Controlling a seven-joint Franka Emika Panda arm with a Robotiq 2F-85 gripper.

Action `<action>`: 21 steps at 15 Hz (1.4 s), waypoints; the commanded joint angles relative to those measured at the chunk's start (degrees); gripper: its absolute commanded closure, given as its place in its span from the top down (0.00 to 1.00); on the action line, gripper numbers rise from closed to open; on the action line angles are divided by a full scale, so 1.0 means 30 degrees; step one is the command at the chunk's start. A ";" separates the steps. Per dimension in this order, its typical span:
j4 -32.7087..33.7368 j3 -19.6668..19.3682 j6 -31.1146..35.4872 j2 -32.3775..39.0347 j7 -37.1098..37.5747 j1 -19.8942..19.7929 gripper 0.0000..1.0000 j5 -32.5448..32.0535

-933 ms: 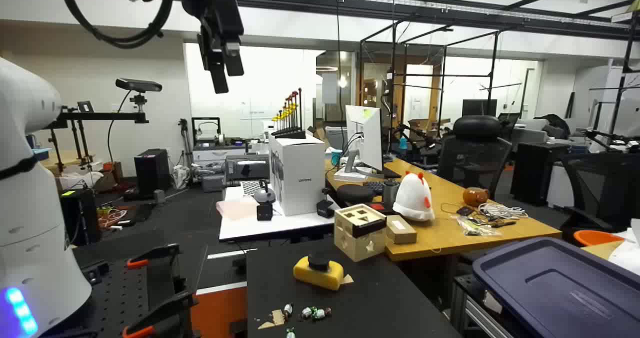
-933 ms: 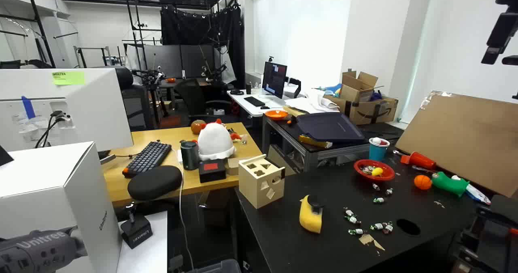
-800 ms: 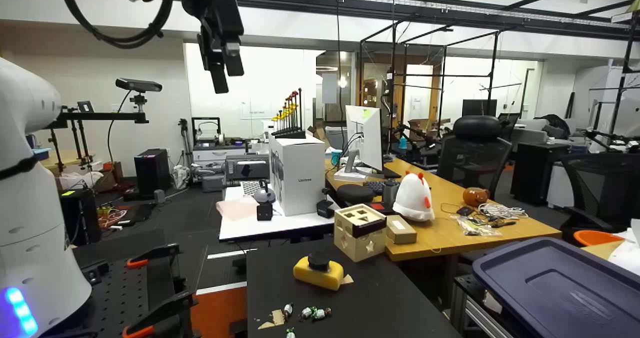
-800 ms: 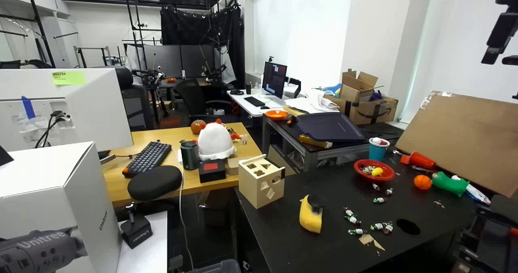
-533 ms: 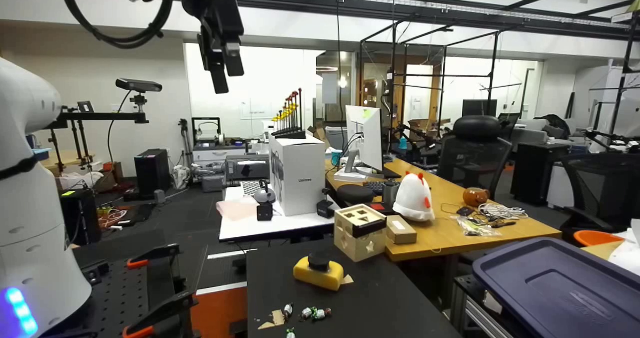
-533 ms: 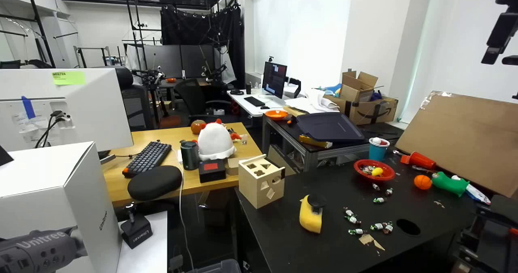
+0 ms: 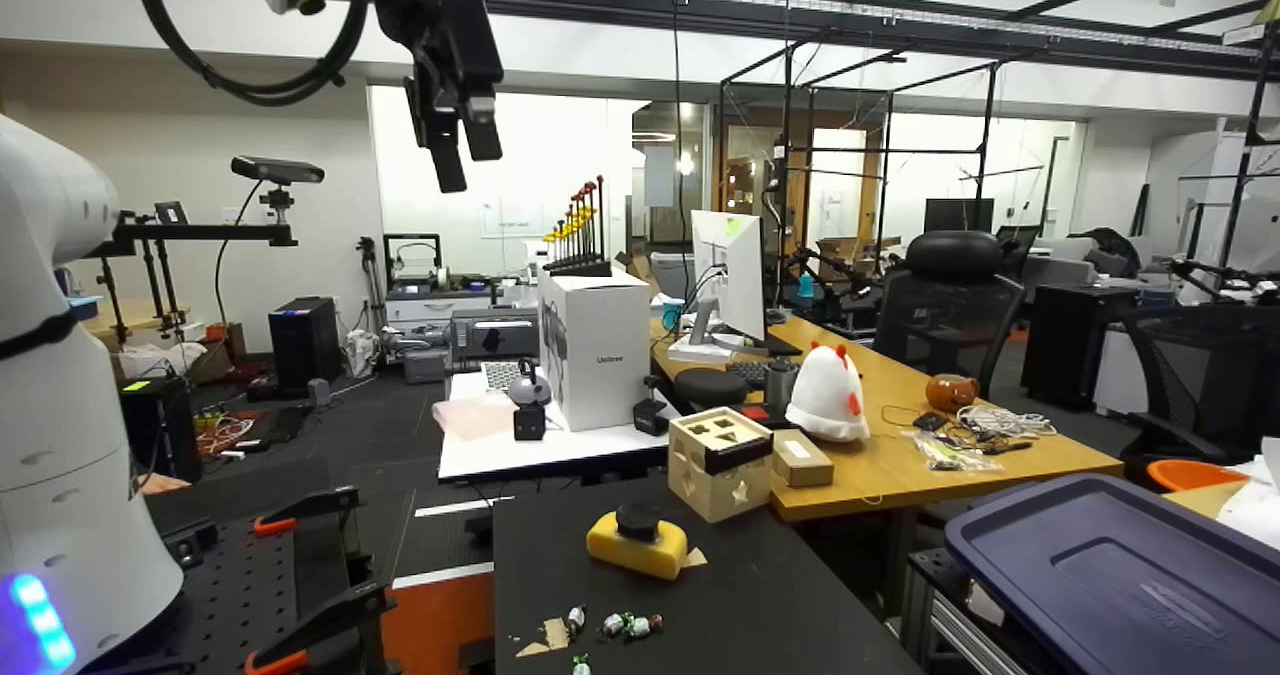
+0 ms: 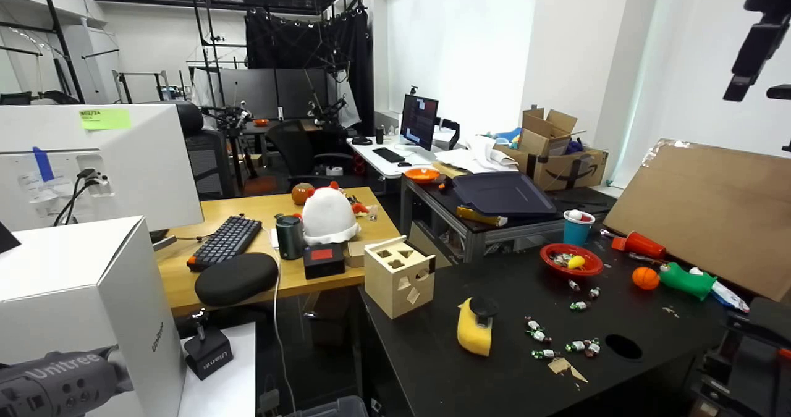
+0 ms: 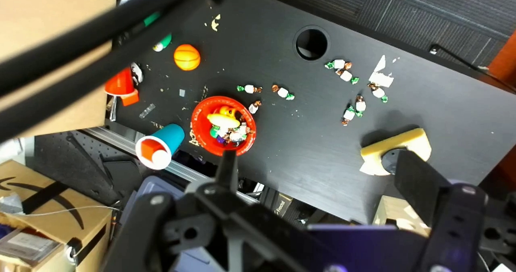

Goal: Put the sweets together using the sponge brush

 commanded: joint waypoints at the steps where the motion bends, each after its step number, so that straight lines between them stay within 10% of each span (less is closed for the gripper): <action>1: 0.0335 -0.0160 0.1792 0.1680 0.0395 0.0355 1.00 -0.0231; 12: 0.1412 -0.0275 0.9447 0.9146 0.1386 0.0507 1.00 0.1990; 21: 0.6268 0.1094 0.9970 1.6261 0.4067 0.1693 1.00 0.5197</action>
